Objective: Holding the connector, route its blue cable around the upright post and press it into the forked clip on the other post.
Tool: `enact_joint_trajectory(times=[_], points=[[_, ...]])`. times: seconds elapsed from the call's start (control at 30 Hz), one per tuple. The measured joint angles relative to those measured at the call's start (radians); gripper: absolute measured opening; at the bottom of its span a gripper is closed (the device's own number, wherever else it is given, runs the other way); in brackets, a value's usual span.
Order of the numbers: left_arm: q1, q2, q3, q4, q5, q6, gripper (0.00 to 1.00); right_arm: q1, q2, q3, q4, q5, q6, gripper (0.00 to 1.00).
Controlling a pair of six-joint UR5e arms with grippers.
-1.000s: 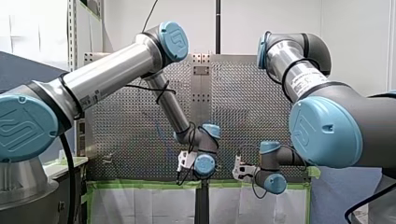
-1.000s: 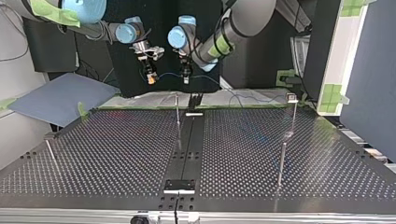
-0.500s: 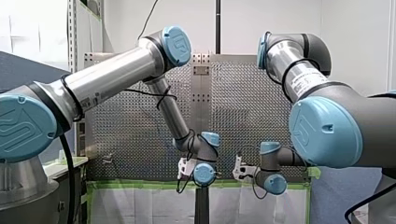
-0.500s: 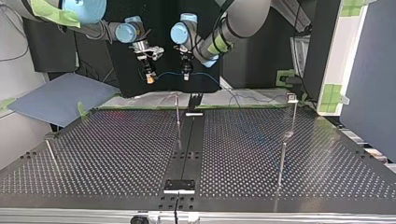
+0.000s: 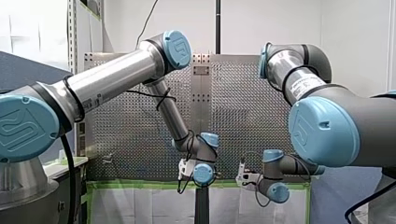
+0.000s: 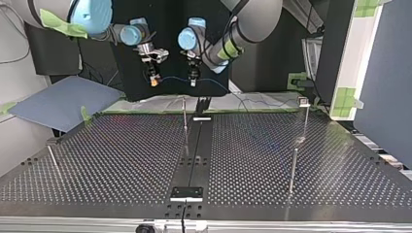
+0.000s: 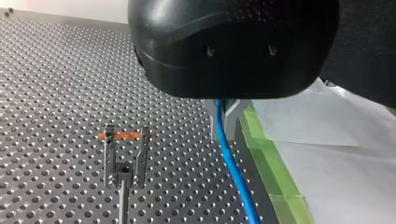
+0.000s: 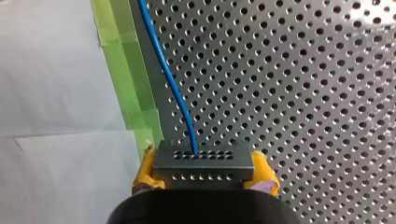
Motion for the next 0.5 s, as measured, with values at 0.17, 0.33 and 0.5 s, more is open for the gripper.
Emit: enact_joint_trajectory(times=[0.17,0.33,0.5], points=[[0.009,0.000,0.011,-0.003,0.008,-0.013,0.03,-0.015,-0.002,-0.015,0.025,0.003,-0.024,0.00],[0.019,0.000,0.019,-0.004,0.017,-0.021,0.03,-0.022,-0.009,-0.019,0.041,0.002,-0.061,0.00],[0.025,0.000,0.025,-0.004,0.018,-0.022,0.03,-0.023,-0.041,-0.019,0.065,-0.002,-0.086,0.00]])
